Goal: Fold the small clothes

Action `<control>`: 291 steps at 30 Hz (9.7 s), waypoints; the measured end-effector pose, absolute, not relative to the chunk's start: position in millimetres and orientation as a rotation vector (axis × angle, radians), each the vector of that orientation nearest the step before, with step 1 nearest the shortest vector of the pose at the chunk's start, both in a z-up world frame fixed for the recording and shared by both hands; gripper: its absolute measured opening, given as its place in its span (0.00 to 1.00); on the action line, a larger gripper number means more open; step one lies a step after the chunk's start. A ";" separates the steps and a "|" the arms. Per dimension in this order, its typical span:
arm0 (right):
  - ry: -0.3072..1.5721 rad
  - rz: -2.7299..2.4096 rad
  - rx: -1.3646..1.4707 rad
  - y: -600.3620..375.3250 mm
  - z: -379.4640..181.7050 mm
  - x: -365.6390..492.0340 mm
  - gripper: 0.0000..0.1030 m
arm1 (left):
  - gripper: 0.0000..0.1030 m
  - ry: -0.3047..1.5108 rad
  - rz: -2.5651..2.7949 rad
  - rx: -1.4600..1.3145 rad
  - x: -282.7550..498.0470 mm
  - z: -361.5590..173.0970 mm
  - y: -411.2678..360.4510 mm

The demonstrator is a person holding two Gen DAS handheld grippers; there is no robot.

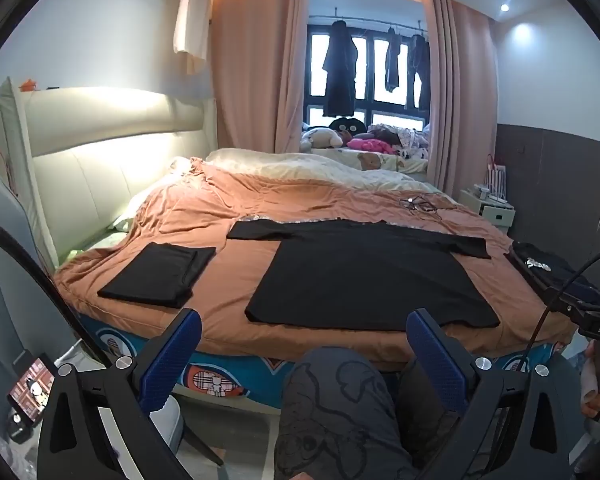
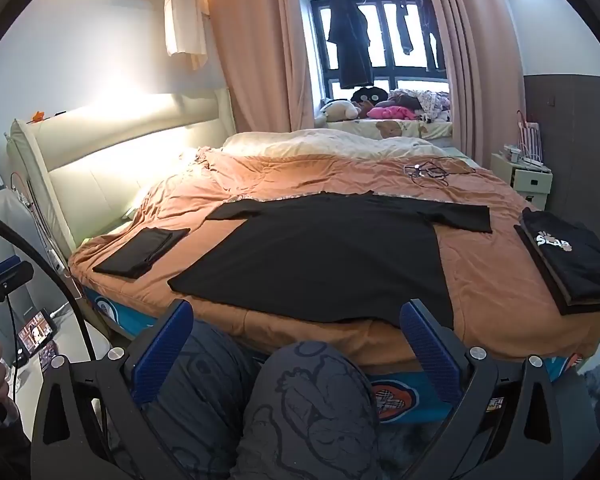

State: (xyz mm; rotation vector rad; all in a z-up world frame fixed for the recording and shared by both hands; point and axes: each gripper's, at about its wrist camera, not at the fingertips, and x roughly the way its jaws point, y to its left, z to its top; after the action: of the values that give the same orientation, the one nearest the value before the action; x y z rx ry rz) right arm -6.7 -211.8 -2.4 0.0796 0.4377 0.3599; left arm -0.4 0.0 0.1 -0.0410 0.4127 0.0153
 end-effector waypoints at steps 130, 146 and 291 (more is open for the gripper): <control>0.546 0.452 0.047 -167.0 11.3 204.2 1.00 | 1.00 0.559 0.100 -0.113 188.1 -16.9 52.7; 0.576 0.497 0.082 -124.5 5.7 279.5 1.00 | 1.00 0.612 0.130 -0.142 271.4 -25.6 91.2; 0.950 0.219 0.877 -127.8 -166.9 667.4 0.56 | 0.15 1.022 -0.495 0.013 717.7 -98.6 -71.2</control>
State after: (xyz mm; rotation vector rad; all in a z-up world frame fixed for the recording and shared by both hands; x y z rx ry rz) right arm 667.4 -127.8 -166.9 0.8765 0.9501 0.2185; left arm 717.7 -71.2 -98.6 0.0129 1.0223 -0.4954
